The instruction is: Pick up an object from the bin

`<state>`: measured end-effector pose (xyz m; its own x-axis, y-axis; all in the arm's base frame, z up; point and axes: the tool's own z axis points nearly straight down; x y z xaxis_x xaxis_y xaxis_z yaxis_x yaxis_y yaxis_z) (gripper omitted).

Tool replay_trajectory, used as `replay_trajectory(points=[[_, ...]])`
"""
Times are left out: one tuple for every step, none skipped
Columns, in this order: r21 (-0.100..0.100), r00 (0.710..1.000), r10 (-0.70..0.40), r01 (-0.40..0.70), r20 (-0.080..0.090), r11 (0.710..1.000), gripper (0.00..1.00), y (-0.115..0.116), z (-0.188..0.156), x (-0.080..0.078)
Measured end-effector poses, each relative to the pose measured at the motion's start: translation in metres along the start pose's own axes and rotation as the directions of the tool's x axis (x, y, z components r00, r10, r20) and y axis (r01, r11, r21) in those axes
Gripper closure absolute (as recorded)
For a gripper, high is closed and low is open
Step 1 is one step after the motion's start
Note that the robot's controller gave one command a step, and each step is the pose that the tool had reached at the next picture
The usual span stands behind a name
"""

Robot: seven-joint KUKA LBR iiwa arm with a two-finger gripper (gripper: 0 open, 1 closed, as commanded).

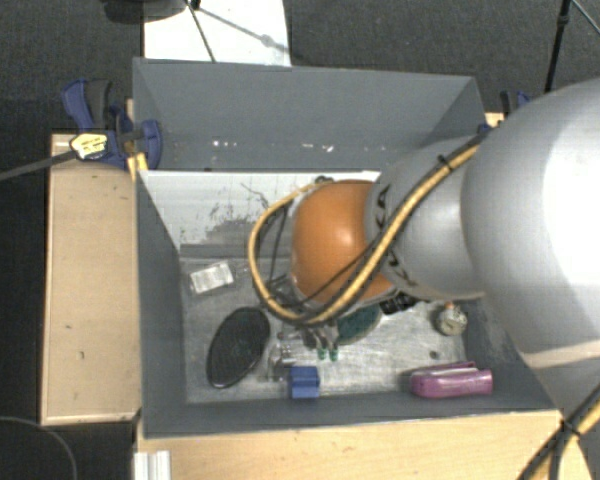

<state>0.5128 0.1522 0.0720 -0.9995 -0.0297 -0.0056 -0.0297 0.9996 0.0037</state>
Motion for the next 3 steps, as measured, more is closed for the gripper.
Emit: replay_trajectory(points=[[-0.001,0.977,0.212,-0.212,0.001,0.977,0.00,0.068,0.001,0.016],[-0.001,0.976,0.216,-0.216,0.000,0.976,1.00,0.067,0.000,0.016],[0.001,0.989,-0.145,0.145,0.002,0.989,1.00,0.056,-0.164,0.021]])
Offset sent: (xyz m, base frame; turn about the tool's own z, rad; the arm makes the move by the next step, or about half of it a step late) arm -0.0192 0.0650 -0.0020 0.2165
